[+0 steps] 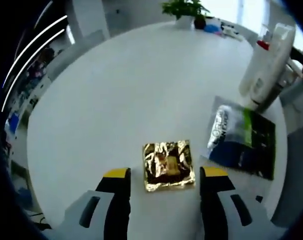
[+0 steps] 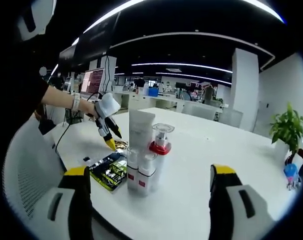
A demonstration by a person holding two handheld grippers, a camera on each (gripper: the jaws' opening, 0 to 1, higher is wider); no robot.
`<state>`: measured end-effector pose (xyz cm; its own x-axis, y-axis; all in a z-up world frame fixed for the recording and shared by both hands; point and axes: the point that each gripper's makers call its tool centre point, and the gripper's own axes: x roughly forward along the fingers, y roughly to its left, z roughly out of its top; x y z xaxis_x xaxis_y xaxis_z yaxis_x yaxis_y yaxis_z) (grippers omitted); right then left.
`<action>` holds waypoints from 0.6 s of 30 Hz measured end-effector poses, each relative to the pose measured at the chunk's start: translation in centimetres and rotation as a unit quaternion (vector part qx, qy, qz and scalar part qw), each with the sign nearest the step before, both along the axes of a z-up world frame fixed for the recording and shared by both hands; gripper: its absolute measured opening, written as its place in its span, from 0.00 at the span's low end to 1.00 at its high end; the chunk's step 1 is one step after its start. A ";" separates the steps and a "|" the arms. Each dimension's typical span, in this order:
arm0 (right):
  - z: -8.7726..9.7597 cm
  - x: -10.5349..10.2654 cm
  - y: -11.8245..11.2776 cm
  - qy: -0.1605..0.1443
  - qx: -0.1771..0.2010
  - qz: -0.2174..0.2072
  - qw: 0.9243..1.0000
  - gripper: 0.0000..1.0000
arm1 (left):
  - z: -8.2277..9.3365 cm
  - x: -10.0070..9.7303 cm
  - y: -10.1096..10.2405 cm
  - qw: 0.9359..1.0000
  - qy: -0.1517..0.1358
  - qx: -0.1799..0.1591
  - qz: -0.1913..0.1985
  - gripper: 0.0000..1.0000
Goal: Arrange the skincare products in the storage area until every visible bottle or jar stands upright without overlapping.
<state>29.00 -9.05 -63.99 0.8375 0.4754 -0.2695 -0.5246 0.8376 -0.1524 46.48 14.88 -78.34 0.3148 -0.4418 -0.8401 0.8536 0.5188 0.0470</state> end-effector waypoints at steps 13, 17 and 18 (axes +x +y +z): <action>-0.1 0.0 0.0 0.002 -0.002 -0.002 1.000 0.99 | -0.2 0.0 -0.3 1.000 0.023 -0.011 -0.004 0.47; -0.1 0.0 0.1 0.002 -0.003 -0.001 1.000 0.99 | -0.3 0.0 -0.2 1.000 0.027 -0.008 -0.006 0.47; -0.1 0.0 0.1 0.002 -0.003 -0.001 1.000 0.99 | -0.3 -0.1 -0.2 0.999 0.030 -0.003 -0.013 0.47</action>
<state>28.95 -8.96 -64.06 0.8374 0.4719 -0.2760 -0.5232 0.8381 -0.1546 46.41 14.68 -78.62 0.2533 -0.4542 -0.8542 0.8675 0.4974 -0.0073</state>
